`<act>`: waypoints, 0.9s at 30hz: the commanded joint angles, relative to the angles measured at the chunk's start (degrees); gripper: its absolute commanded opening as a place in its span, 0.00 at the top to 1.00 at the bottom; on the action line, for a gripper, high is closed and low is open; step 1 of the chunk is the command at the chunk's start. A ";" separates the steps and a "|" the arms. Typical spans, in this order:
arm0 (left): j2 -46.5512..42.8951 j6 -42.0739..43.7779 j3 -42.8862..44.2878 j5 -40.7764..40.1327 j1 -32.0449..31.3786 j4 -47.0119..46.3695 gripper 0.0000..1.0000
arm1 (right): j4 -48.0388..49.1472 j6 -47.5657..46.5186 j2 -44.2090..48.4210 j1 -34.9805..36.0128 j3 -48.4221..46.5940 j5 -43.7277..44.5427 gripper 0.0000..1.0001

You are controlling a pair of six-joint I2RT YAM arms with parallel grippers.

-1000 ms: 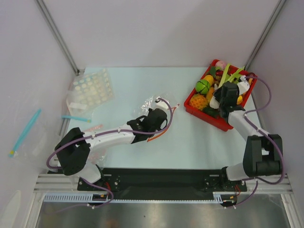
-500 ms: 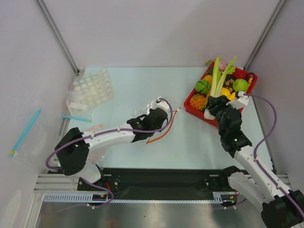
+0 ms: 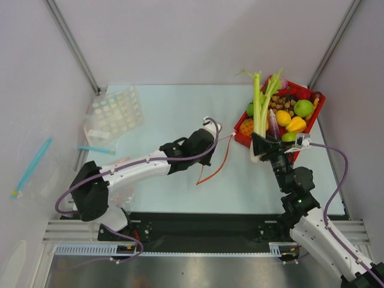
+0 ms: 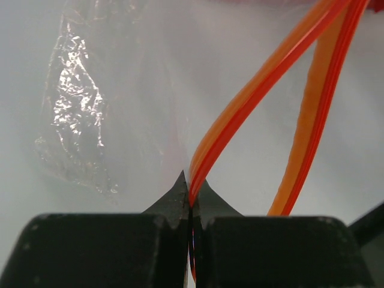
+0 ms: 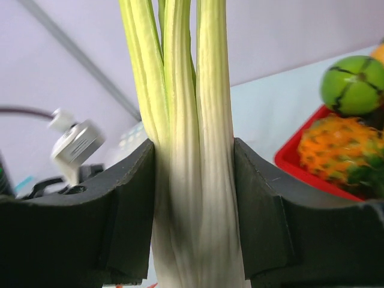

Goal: Place the food in the zip-top bag and seal the zipper
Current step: Place the fake vegetable in the zipper food storage bag.

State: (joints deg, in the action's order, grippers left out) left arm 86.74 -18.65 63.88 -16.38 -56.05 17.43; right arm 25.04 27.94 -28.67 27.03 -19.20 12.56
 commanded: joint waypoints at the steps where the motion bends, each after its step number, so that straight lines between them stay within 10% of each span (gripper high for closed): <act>1: 3.43 -4.10 8.35 10.29 0.24 4.00 1.00 | 12.92 -0.79 -0.25 1.36 1.18 -7.27 0.59; 27: 6.87 -6.75 24.46 21.48 -4.15 12.98 1.00 | 52.29 -7.98 -5.70 15.42 11.38 -16.77 0.59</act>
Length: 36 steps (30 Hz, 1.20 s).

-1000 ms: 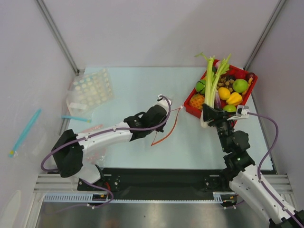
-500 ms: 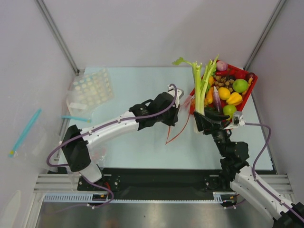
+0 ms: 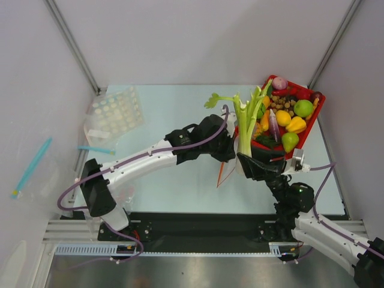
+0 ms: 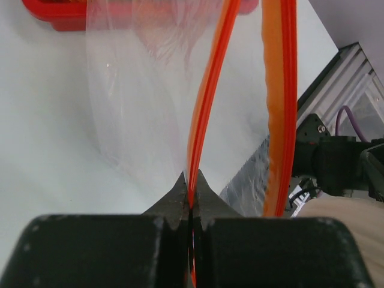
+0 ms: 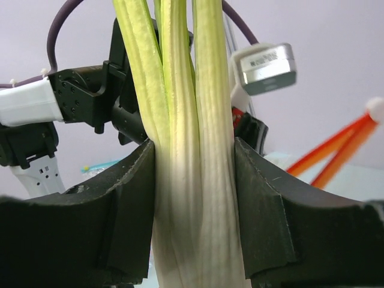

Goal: Place the food in the zip-top bag and seal the zipper
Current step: Place the fake vegetable in the zipper food storage bag.

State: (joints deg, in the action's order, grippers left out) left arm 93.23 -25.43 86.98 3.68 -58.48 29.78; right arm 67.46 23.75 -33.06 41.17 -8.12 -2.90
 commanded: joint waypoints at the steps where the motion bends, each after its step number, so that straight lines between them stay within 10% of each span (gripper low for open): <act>1: 0.20 0.03 0.83 1.50 -1.90 0.37 1.00 | 9.80 -4.14 -1.57 1.63 0.12 -1.50 0.59; 36: -3.49 7.32 -3.66 -2.53 -6.47 3.97 1.00 | 21.13 -9.33 -2.18 3.57 3.29 -9.23 0.58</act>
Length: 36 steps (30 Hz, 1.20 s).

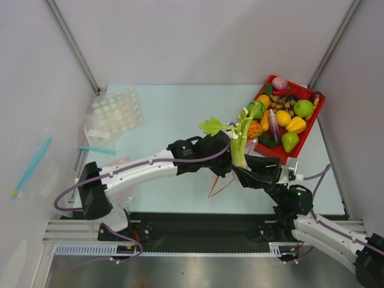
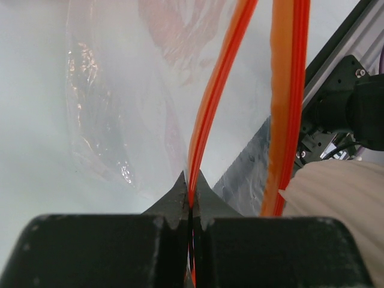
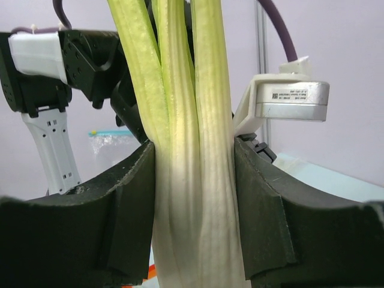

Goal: Place the food in the zip-top bag and seal the zipper
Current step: Place the fake vegetable in the zipper food storage bag.

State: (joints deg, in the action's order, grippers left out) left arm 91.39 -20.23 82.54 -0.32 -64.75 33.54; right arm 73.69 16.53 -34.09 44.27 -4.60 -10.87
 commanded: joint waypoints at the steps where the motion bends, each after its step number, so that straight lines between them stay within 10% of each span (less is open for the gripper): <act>1: -2.01 2.21 0.60 0.85 -0.20 0.47 1.00 | 14.99 -2.29 -1.51 0.47 -0.23 -1.17 0.58; 17: -10.61 0.81 -4.31 -0.58 1.20 -4.09 1.00 | 9.29 -12.75 -1.86 0.82 1.09 4.28 0.73; 36: -11.78 -0.51 -8.64 11.48 3.23 -11.22 1.00 | 13.50 -8.89 -9.24 0.73 0.47 5.34 0.63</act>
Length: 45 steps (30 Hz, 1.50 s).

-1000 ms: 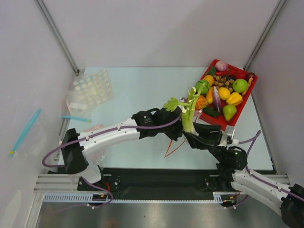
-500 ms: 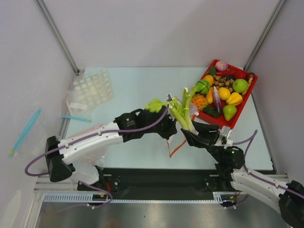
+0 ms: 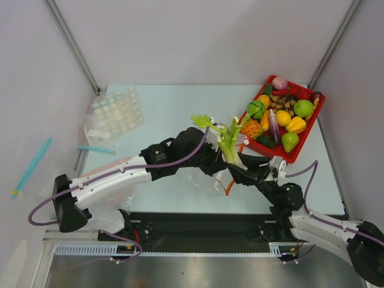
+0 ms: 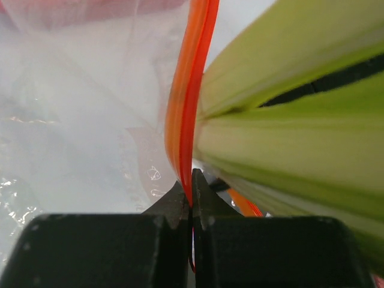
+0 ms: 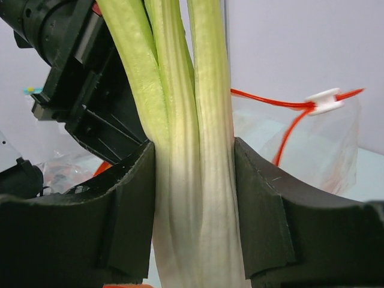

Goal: Place the food in the zip-top bag and seal the zipper
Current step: Place the fake vegetable in the zipper food storage bag.

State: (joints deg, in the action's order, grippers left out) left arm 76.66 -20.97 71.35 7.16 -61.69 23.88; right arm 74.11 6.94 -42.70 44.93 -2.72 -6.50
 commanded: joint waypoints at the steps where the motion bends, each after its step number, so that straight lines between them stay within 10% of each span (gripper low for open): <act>1: 3.40 0.14 2.65 4.44 0.17 -1.99 1.00 | 12.65 0.88 -0.81 0.07 -1.50 1.05 0.56; 23: 5.78 1.46 2.83 1.36 0.43 -1.63 1.00 | -16.00 -1.84 7.46 0.07 -9.67 6.15 0.31; 27: 5.08 1.37 2.56 2.25 0.43 -1.73 1.00 | -19.68 -1.93 6.40 0.16 -11.43 6.15 0.46; 32: 5.51 1.55 2.83 0.49 0.78 -1.03 1.00 | -24.36 -2.28 6.49 0.07 -13.98 5.62 0.96; 45: 11.84 1.02 5.03 3.90 2.98 1.17 1.00 | -12.78 -0.79 19.84 0.07 -5.47 11.51 1.00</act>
State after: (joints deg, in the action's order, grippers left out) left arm 88.47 -20.38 73.87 7.64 -59.05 25.54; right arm 52.64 5.76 -25.39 44.88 -10.24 3.07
